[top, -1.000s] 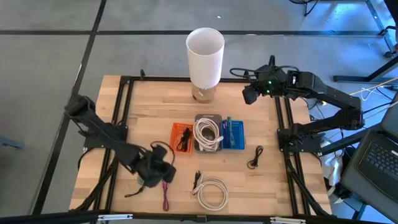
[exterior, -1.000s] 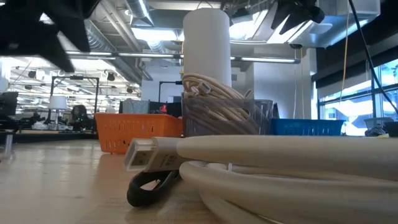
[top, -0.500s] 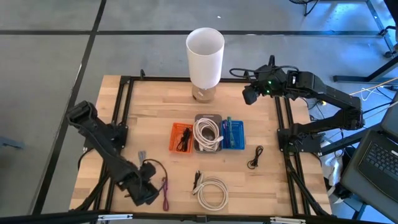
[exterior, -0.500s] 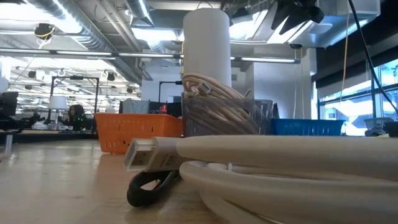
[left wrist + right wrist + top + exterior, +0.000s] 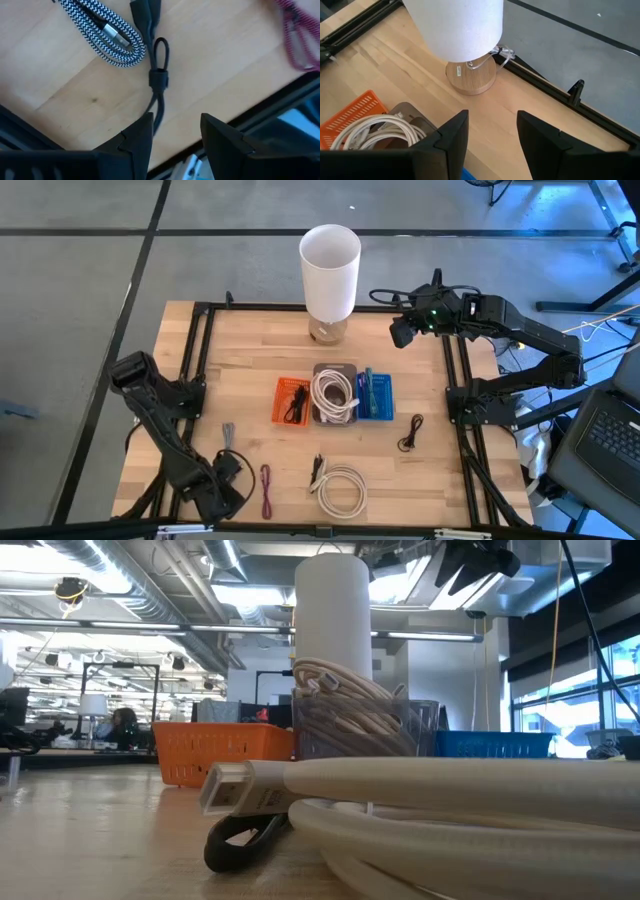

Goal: Pick & Place USB Port
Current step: Put the black charger cable into the orange bin

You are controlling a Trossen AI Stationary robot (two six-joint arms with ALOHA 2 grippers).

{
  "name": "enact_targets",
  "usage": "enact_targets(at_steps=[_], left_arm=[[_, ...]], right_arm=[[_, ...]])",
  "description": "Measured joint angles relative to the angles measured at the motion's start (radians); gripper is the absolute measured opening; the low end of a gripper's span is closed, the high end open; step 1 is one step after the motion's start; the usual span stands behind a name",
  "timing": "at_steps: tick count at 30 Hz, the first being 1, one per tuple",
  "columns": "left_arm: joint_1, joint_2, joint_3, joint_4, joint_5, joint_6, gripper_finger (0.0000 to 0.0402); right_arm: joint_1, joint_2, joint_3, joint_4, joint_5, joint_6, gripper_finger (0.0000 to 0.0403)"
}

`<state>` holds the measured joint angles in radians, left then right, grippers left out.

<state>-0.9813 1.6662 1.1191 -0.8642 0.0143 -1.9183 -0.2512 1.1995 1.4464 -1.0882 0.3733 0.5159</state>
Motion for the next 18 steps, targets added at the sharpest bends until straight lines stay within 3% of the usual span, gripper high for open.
enact_targets(at_steps=[18], left_arm=[[0.045,0.168,0.0,0.025,0.041,0.02,0.015]], right_arm=[[0.002,0.0,0.0,0.024,-0.008,0.002,0.017]])
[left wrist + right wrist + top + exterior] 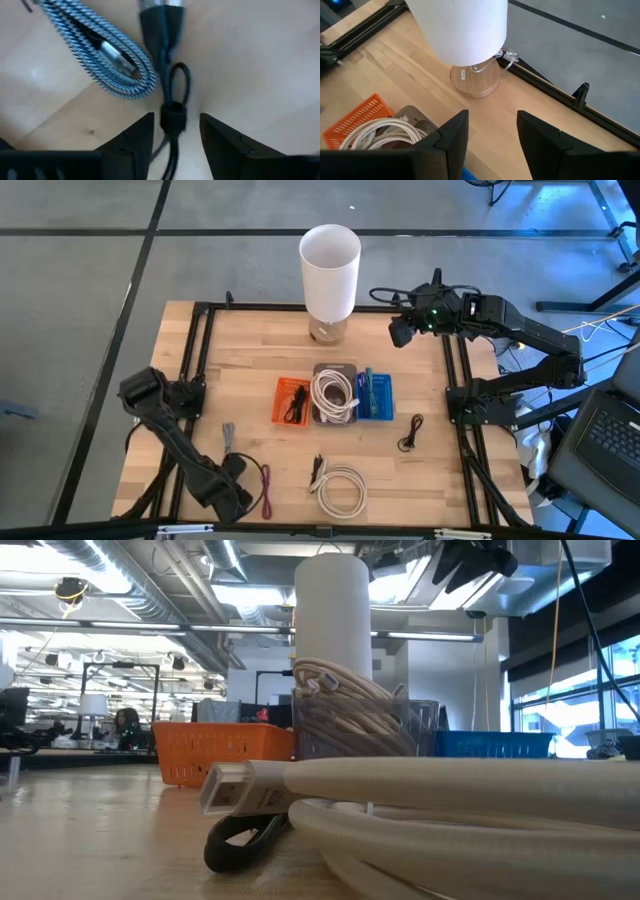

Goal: Pick & Place USB Port
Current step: Put the black charger cable into the orange bin

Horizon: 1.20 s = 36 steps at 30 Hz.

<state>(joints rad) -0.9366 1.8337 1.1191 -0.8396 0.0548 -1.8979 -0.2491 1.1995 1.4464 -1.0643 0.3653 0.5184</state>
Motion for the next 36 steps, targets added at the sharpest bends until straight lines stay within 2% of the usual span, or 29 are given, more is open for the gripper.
enact_targets(at_steps=[3,8,16,24,29,32,36], left_arm=[[0.007,0.011,0.0,-0.009,0.008,-0.034,0.0118],[0.01,0.008,0.0,-0.033,0.014,-0.086,0.0028],[-0.021,-0.065,0.02,-0.051,-0.014,-0.165,0.0026],[-0.055,-0.166,0.089,-0.054,-0.245,-0.212,0.0026],[-0.053,-0.228,0.117,-0.04,-0.525,-0.184,0.0026],[-0.027,-0.268,0.118,0.006,-0.676,-0.109,0.0026],[0.037,-0.32,0.118,0.087,-0.766,0.093,0.0026]], right_arm=[[0.014,0.0,0.0,0.0,0.0,0.002,0.017],[0.041,0.0,0.0,-0.001,0.0,-0.002,0.017],[0.051,0.0,0.0,-0.002,0.0,-0.002,0.017],[0.051,0.0,0.0,-0.002,0.001,-0.002,0.017],[0.051,0.0,0.0,-0.002,0.012,-0.003,0.017],[0.051,0.0,0.0,-0.002,0.015,-0.003,0.017],[0.051,0.0,0.0,-0.002,0.015,-0.002,0.017]])
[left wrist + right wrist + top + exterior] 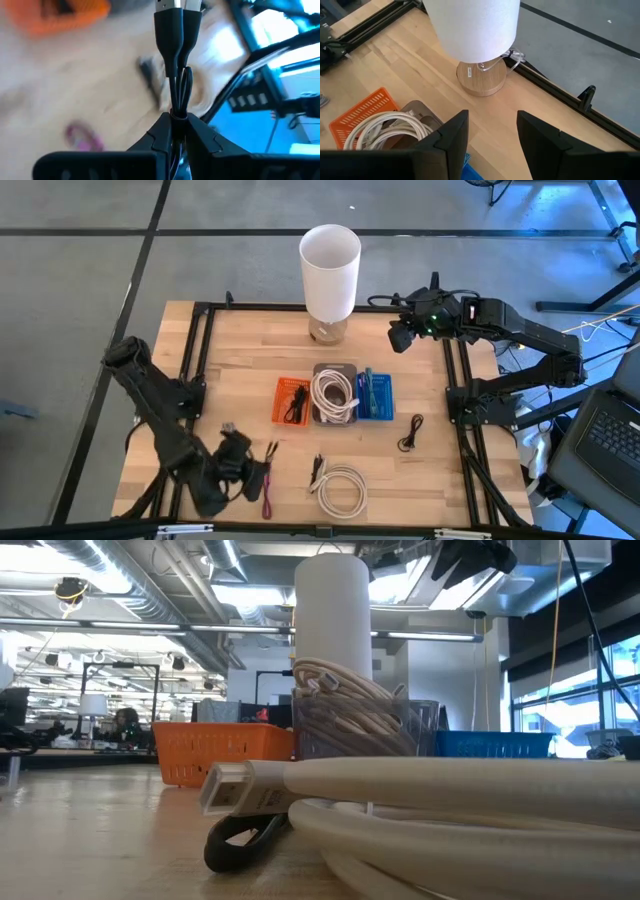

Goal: Pick & Place USB Port
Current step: Put the black charger cable into the orange bin

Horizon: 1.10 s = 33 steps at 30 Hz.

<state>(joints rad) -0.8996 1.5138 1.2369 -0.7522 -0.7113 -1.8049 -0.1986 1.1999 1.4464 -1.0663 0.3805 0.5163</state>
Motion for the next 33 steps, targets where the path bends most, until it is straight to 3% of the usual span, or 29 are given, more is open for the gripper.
enact_targets(at_steps=[8,20,24,28,33], left_arm=[[0.165,-0.094,0.0,0.113,-0.095,0.385,0.0026],[0.421,-0.21,0.0,0.11,-0.108,0.702,0.0026],[0.518,-0.229,0.0,0.038,-0.081,0.71,0.0026],[0.631,-0.232,-0.002,-0.046,0.028,0.704,0.0026],[0.754,-0.231,-0.065,0.0,0.15,0.719,0.0026]], right_arm=[[0.0,0.0,0.0,0.0,0.0,0.004,0.017],[0.0,0.0,0.0,0.0,0.0,0.007,0.017],[0.0,0.0,0.0,0.0,0.0,0.007,0.017],[0.0,0.0,0.0,-0.004,0.0,0.027,0.017],[0.0,0.0,0.0,-0.004,0.0,0.026,0.017]])
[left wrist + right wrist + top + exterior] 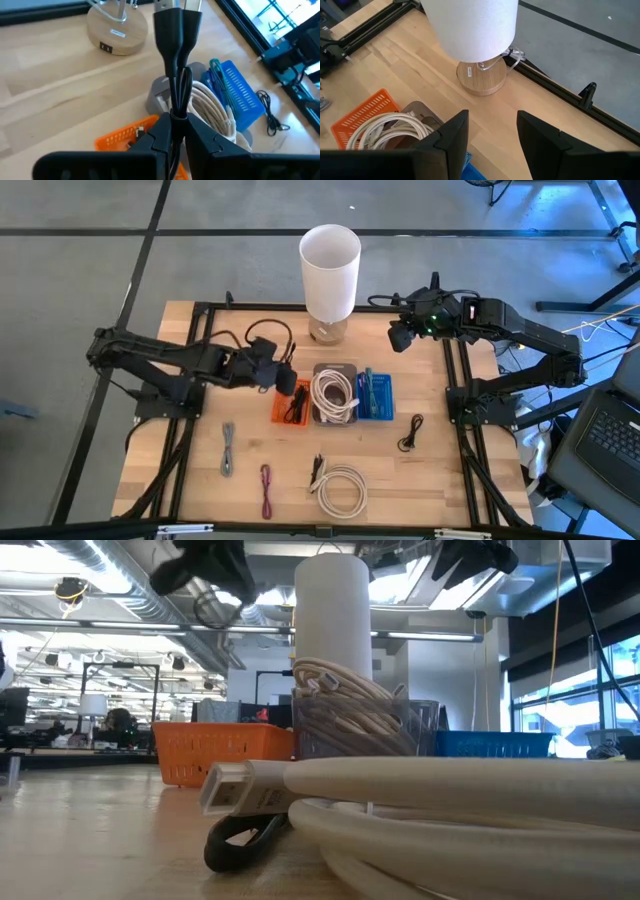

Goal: Pick & Place USB Port
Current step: Put the black charger cable into the orange bin

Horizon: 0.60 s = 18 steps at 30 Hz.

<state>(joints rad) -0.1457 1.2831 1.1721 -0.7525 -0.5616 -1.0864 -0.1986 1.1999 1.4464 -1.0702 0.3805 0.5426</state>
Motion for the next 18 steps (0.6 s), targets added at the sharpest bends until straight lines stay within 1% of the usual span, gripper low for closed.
enact_targets(at_steps=[3,7,9,14,18], left_arm=[[0.048,0.002,-0.057,0.101,0.044,0.016,0.0026],[0.1,0.015,-0.152,0.269,0.144,0.023,0.0026],[0.114,0.025,-0.208,0.301,0.184,-0.006,0.0026],[0.113,0.042,-0.321,0.406,0.237,-0.098,0.0026],[0.099,0.042,-0.374,0.519,0.243,-0.132,0.0026]], right_arm=[[0.0,0.0,0.0,0.0,0.0,0.0,0.017],[0.0,0.0,-0.001,-0.004,0.0,0.0,0.017],[0.0,0.0,-0.011,-0.002,0.0,0.0,0.017],[0.0,0.0,-0.065,-0.003,0.0,0.004,0.017],[0.0,0.0,-0.133,0.007,0.0,0.031,0.017]])
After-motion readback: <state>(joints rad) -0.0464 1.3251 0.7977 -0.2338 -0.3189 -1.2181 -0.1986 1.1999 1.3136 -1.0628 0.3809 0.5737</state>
